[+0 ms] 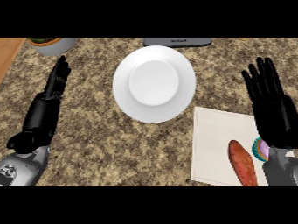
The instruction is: Pick the cupcake from the placemat and place it in the plate
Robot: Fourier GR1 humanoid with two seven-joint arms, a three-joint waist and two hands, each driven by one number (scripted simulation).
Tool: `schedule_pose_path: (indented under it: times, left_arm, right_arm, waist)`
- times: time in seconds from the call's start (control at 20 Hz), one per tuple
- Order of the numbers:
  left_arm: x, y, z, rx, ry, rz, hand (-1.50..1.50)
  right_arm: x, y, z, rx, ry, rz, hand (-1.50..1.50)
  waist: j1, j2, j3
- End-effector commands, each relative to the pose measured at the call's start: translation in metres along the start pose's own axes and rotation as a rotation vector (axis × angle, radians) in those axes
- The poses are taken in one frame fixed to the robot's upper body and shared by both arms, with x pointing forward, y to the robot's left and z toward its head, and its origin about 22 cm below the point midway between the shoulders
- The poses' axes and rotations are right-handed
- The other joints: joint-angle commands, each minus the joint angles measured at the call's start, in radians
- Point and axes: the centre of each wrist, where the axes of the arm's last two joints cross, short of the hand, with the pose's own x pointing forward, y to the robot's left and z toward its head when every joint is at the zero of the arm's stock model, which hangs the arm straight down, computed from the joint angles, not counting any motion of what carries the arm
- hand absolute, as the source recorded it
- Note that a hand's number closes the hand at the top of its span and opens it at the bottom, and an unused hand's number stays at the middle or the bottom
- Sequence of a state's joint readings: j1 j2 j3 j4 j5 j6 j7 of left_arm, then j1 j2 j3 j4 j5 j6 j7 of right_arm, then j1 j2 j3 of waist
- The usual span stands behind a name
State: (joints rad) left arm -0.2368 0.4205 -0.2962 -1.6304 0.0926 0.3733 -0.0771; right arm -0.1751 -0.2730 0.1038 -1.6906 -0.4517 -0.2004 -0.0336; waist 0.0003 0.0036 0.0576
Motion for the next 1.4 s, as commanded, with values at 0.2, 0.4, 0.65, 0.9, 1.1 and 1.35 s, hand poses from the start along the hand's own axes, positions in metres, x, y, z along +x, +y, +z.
schedule_pose_path:
  times: [0.2, 0.4, 0.65, 0.9, 1.1, 1.35]
  left_arm:
    - [-0.055, 0.058, 0.055, 0.065, 0.281, -0.224, 0.00]
    - [-0.069, 0.067, 0.075, 0.076, 0.392, -0.231, 0.00]
    - [-0.073, 0.065, 0.097, 0.032, 0.390, -0.208, 0.00]
    - [-0.077, 0.077, 0.083, 0.057, 0.376, -0.216, 0.00]
    - [-0.074, 0.080, 0.099, 0.025, 0.373, -0.199, 0.00]
    - [-0.082, 0.074, 0.094, 0.034, 0.351, -0.212, 0.00]
  right_arm:
    - [0.027, -0.056, 0.012, -0.630, -0.183, -0.179, -1.50]
    - [0.010, -0.117, 0.059, -1.074, -0.188, 0.305, -1.50]
    - [0.010, -0.047, 0.067, -1.315, -0.383, 0.273, -1.50]
    - [0.022, 0.004, 0.114, -1.247, -0.335, 0.296, -1.50]
    - [0.010, 0.005, 0.145, -1.101, -0.077, 0.385, -1.50]
    - [0.018, -0.017, 0.181, -1.001, 0.210, 0.515, -1.50]
  waist:
    - [-0.013, -0.015, -0.057]
    - [-0.048, -0.007, -0.065]
    - [-0.009, -0.014, -0.063]
    - [-0.012, -0.006, -0.060]
    - [0.009, -0.002, -0.063]
    - [0.006, 0.012, -0.067]
